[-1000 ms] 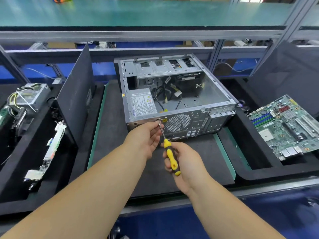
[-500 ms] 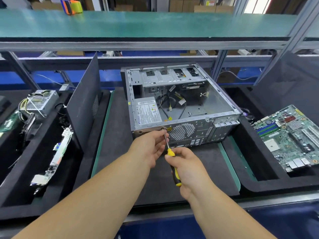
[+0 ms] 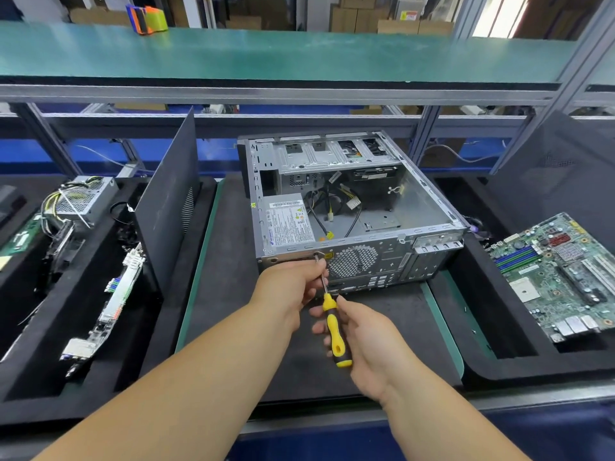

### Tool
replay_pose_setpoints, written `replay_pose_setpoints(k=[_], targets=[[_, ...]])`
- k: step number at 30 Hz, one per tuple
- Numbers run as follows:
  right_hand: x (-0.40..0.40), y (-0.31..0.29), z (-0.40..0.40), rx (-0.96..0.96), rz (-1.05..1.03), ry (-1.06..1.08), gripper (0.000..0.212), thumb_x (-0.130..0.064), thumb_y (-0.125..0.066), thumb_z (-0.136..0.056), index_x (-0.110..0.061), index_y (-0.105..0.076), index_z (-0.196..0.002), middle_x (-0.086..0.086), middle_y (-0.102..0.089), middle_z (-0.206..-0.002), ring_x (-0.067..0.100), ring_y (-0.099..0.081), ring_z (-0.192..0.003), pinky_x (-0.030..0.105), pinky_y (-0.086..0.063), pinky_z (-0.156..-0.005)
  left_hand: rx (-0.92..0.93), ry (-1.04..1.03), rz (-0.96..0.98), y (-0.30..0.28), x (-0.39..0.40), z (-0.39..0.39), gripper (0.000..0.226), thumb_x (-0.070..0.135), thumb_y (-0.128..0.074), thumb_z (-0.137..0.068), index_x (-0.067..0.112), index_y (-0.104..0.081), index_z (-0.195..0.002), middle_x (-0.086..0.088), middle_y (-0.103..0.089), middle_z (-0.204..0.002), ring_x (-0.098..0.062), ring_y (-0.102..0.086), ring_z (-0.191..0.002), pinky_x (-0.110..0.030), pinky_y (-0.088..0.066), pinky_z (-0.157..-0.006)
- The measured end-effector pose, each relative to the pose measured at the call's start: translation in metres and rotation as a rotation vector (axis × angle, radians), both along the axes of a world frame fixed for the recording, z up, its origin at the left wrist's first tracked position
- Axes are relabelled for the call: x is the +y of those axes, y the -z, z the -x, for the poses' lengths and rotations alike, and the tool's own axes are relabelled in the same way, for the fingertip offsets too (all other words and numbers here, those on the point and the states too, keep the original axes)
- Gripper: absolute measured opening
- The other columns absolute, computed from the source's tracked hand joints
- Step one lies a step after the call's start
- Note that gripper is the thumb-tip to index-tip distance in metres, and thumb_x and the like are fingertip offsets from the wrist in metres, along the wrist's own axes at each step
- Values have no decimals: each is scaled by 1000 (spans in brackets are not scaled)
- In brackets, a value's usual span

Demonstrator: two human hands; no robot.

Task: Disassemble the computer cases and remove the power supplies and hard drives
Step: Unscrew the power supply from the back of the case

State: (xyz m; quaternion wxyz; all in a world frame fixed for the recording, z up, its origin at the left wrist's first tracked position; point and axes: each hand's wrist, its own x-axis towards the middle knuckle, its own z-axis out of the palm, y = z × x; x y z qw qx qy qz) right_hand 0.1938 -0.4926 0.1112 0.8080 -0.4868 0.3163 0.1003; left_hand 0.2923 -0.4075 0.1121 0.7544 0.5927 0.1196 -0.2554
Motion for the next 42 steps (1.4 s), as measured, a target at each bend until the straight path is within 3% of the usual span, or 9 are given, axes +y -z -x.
replay_pose_setpoints(k=[3,9,15,22,26,29,32,36,42], targets=[[-1,-1,3,-3,-44,-18,42,-27,-39,-106,-2,-72,-101,6,-66,-70,13,-52,-55,25,-41,-54,0,9,10,-1,0,1,9,6,-68,-89,8,-72,-82,2,-71,-64,-2,-62,-50,-11,-44,-45],[2,-1,1,-45,-47,29,27,-22,-54,-99,-1,-70,-106,5,-68,-69,11,-56,-52,22,-45,-49,34,18,18,-6,0,1,10,6,-64,-91,7,-71,-84,2,-71,-64,-3,-64,-52,-11,-44,-46],[-1,4,-5,-29,81,48,13,-22,-67,-91,-9,-65,-88,3,-61,-61,14,-43,-52,28,-30,-52,58,77,25,-7,3,1,15,14,-60,-96,10,-71,-87,4,-72,-68,-3,-67,-58,-13,-50,-53],[0,6,-9,-4,220,71,24,-18,-78,-82,-14,-55,-78,0,-52,-56,14,-41,-53,28,-29,-51,-19,124,-116,-5,4,9,13,15,-77,-83,9,-68,-77,-5,-66,-68,-12,-62,-57,-21,-53,-56],[2,5,-10,-3,231,54,20,-20,-77,-83,-10,-60,-90,2,-49,-65,15,-43,-62,30,-31,-57,-75,109,-167,-5,3,8,15,12,-76,-83,7,-69,-70,-14,-62,-76,-23,-55,-70,-33,-49,-71],[1,2,-7,20,164,11,15,-26,-71,-88,-12,-66,-91,0,-55,-64,14,-48,-61,28,-37,-57,-82,104,-162,-4,3,7,16,9,-74,-84,6,-70,-70,-13,-62,-71,-19,-54,-61,-27,-49,-62],[0,-3,-2,17,-11,-52,32,-36,-54,-99,-9,-66,-86,3,-57,-62,14,-46,-50,24,-38,-47,-68,109,-166,-1,4,7,16,9,-72,-86,8,-70,-70,-8,-63,-65,-13,-51,-52,-22,-47,-54],[0,-5,1,4,-51,-66,41,-34,-41,-104,-5,-68,-94,6,-59,-65,15,-47,-51,24,-38,-48,-70,118,-168,-3,5,7,15,9,-70,-88,7,-71,-74,-7,-65,-66,-11,-52,-52,-21,-48,-53],[2,-4,0,-15,-82,-9,31,-25,-47,-103,-2,-68,-100,6,-62,-67,13,-52,-53,23,-43,-49,-60,136,-174,-9,6,8,16,8,-66,-91,6,-71,-76,-7,-66,-65,-11,-52,-51,-22,-47,-45]])
